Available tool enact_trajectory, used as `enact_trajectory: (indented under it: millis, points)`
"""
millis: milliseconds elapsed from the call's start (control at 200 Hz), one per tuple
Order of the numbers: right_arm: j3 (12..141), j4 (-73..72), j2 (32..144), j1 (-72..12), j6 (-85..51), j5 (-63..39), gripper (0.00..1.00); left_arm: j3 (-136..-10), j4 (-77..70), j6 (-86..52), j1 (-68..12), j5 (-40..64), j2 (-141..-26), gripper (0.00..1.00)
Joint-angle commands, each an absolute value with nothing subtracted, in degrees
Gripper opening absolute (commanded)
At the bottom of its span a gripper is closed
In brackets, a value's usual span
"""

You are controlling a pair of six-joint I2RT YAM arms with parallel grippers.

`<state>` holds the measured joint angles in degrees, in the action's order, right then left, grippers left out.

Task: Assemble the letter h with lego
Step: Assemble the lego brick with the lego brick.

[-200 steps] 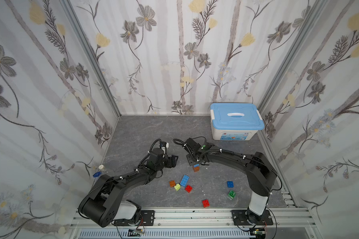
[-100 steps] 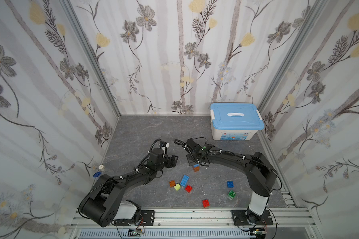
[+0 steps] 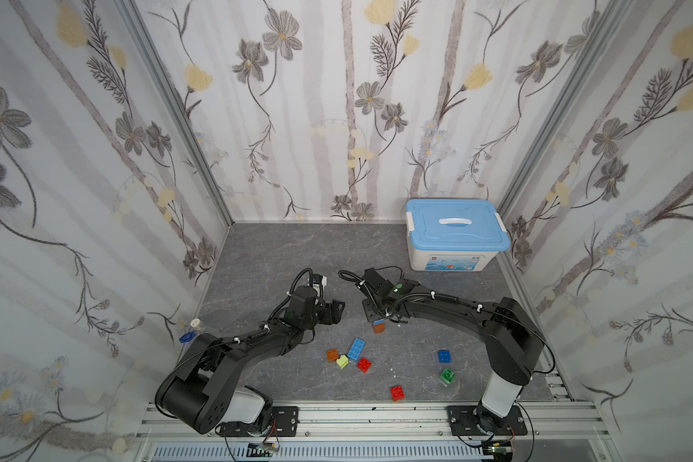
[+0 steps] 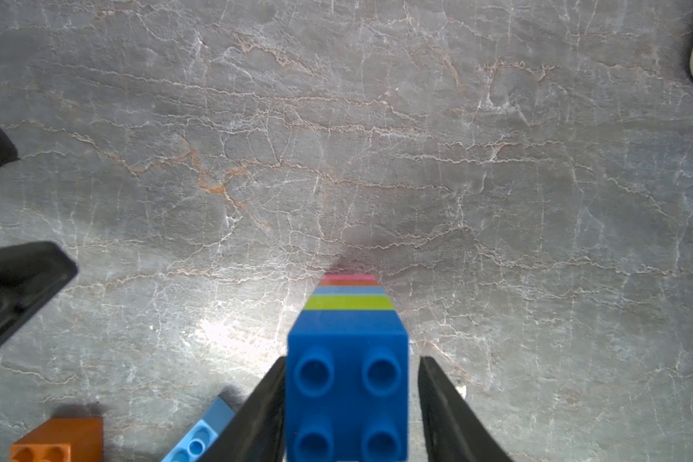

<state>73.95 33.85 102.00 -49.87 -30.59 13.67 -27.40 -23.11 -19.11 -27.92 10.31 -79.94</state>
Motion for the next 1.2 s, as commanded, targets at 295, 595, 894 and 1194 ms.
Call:
enact_trajectory:
  millis: [295, 595, 894, 1194]
  points:
    - [68.95, 36.02, 95.88, -50.88, -32.87, 11.95, 0.53, -27.77, -25.07, -19.04, -27.86, 10.47, -79.72, 0.79]
    - [69.80, 33.30, 99.04, -50.98, -32.85, 11.00, 0.51, -27.60, -24.77, -18.82, -27.88, 10.20, -79.39, 0.78]
    - [70.49, 34.25, 100.51, -51.02, -32.75, 11.18, 0.51, -27.69, -24.53, -18.72, -27.86, 10.11, -79.51, 0.79]
    - [69.96, 34.52, 101.06, -51.07, -32.78, 11.86, 0.45, -27.73, -24.53, -18.81, -27.89, 10.20, -79.54, 0.78]
